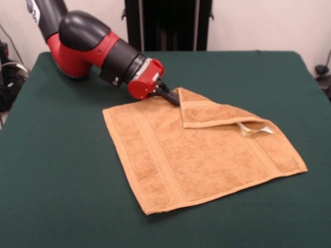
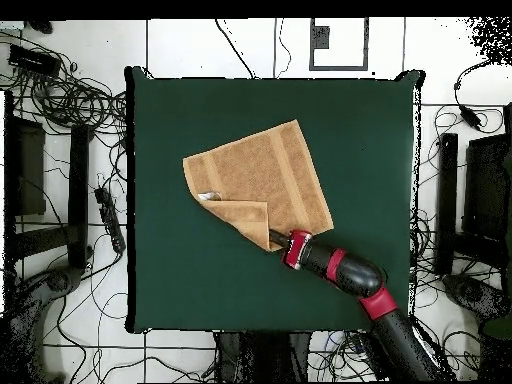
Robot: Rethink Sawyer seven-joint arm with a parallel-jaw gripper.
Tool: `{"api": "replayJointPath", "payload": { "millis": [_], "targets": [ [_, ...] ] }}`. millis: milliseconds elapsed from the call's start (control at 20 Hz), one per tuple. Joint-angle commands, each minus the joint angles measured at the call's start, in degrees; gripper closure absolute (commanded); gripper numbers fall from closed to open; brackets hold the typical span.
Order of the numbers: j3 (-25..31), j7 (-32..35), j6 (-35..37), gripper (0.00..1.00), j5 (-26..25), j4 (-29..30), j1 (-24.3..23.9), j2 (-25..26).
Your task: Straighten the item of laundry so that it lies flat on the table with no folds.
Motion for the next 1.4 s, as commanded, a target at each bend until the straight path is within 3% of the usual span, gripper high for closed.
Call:
{"api": "replayJointPath", "payload": {
  "millis": [50,1000,1400],
  "targets": [
    [-3.41,-18.26,15.77,1.00,4.31,-9.78,1.77,9.33],
    [-4.17,-17.78,14.72,1.00,1.10,-13.43,4.97,8.02],
    [-4.24,-13.48,9.27,1.00,-1.85,-12.84,6.59,5.66]
  ]
}}
